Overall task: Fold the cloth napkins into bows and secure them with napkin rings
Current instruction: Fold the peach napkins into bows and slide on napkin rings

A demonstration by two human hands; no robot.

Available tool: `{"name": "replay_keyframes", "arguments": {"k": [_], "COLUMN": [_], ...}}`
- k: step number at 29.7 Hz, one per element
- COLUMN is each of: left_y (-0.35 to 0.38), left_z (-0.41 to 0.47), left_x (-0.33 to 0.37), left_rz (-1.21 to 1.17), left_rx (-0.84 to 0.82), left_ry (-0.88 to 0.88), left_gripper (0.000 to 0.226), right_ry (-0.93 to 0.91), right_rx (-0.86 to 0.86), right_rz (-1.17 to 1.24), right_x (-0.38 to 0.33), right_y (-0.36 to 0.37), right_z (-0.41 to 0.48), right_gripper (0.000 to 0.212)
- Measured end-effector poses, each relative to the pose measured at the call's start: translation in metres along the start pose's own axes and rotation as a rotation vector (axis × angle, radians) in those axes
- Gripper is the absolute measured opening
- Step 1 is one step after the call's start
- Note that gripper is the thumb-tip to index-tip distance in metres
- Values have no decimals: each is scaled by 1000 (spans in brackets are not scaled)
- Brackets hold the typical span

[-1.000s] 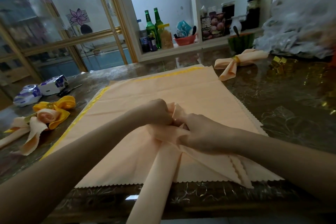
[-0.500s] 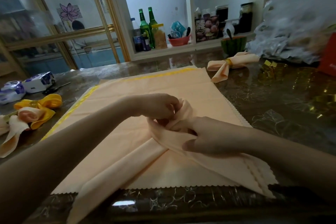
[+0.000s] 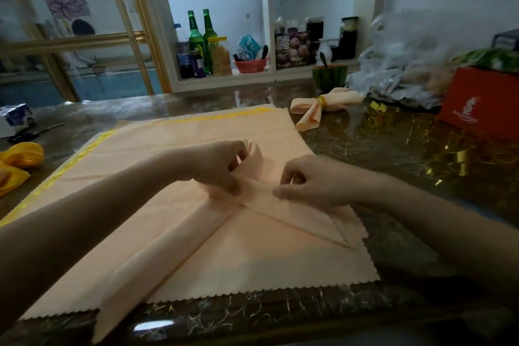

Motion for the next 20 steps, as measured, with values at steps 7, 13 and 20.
{"name": "replay_keyframes", "arguments": {"k": [7, 13, 20], "left_y": [3, 30, 57], "left_z": [27, 22, 17], "left_x": [0, 26, 30], "left_rz": [234, 395, 234], "left_rx": [271, 300, 233], "left_ry": [-2, 243, 323], "left_gripper": [58, 46, 72], "right_ry": [395, 625, 741], "right_rx": [342, 123, 34], "right_rz": [-425, -389, -376], "right_x": [126, 165, 191], "right_y": [-109, -130, -105], "right_z": [-33, -69, -68], "right_gripper": [25, 20, 26]}}
Point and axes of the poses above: each hand's wrist, its own z-axis towards the middle knuckle, its own y-axis out of the palm, x = y × z, the point moved 6 cm from there along z, towards the middle knuckle, and after that the axes turned 4 degrees about x, right-handed, at the moved point
